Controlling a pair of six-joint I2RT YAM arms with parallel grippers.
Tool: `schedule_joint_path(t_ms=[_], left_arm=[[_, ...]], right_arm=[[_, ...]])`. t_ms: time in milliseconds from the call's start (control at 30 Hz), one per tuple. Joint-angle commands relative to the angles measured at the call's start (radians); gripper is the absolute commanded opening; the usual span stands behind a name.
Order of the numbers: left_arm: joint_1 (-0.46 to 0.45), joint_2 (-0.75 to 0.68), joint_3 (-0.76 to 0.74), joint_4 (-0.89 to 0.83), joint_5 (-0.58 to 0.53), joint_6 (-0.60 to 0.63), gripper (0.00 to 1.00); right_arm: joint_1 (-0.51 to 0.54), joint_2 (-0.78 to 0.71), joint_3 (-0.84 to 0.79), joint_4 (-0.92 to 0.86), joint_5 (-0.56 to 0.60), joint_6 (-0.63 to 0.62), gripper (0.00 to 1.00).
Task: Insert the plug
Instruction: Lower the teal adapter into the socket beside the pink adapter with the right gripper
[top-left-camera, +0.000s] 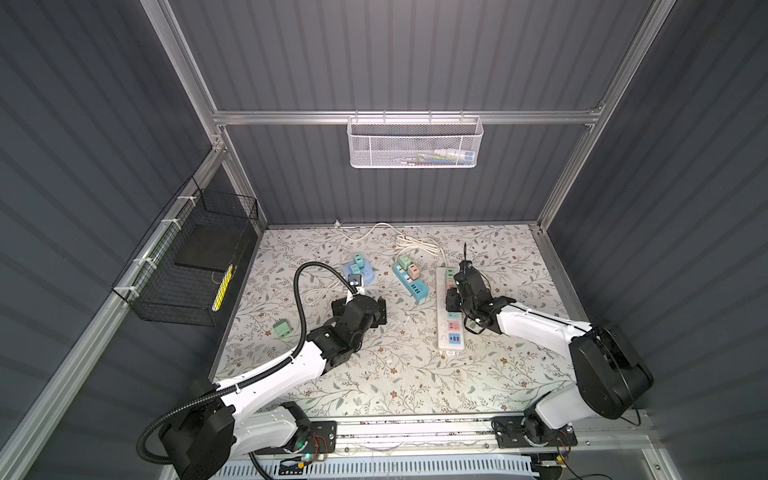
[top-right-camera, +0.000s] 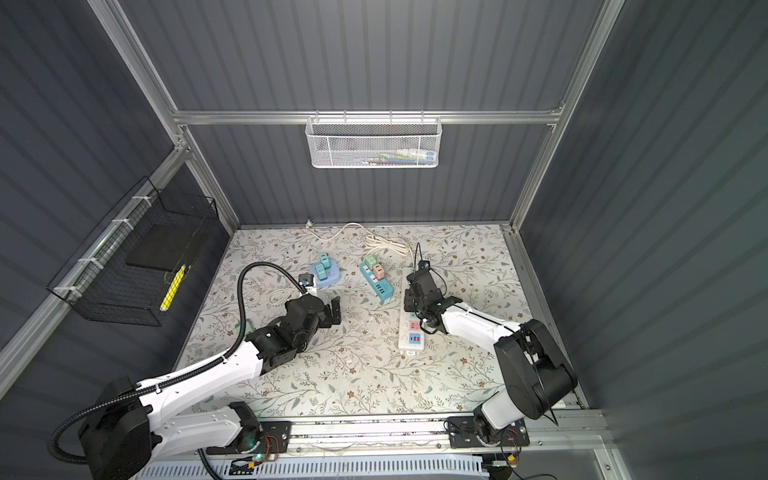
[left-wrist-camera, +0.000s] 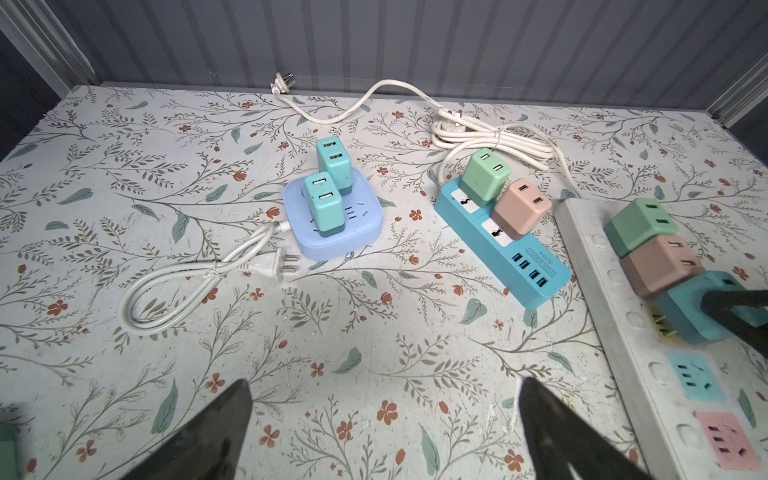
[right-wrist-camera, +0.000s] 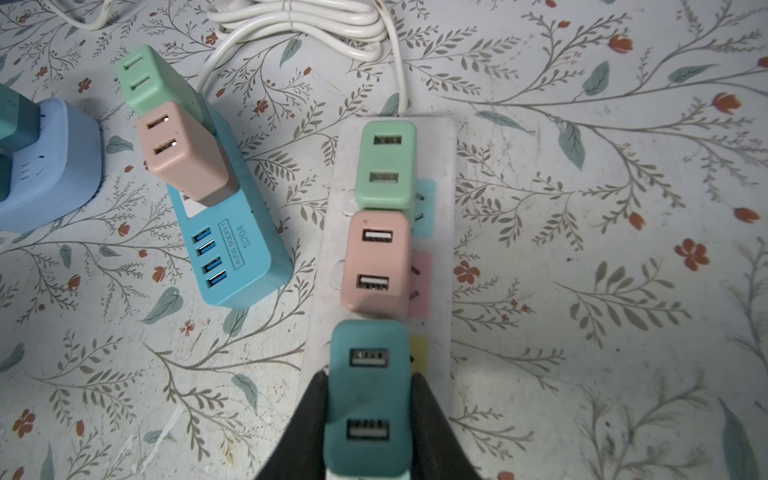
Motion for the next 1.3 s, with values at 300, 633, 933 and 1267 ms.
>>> schedule_joint_path(t_ms=[300, 633, 933, 1267], left_arm=[[0.011, -0.035, 0.012, -0.012, -0.025, -0.002, 1.00], [0.013, -0.031, 0.018, -0.019, -0.020, -0.002, 1.00], [0.015, -0.051, 0.008, -0.023, -0.027, 0.001, 1.00], [0.016, -0.059, -0.002, -0.010, -0.023, -0.008, 1.00]], right_arm=[[0.021, 0.032, 0.006, -0.086, 0.063, -0.010, 0.18], [0.024, 0.100, 0.041, -0.094, 0.025, 0.004, 0.18], [0.039, 0.075, 0.000, -0.072, 0.045, 0.019, 0.17], [-0.007, -0.104, -0.019, -0.040, -0.002, 0.018, 0.17]])
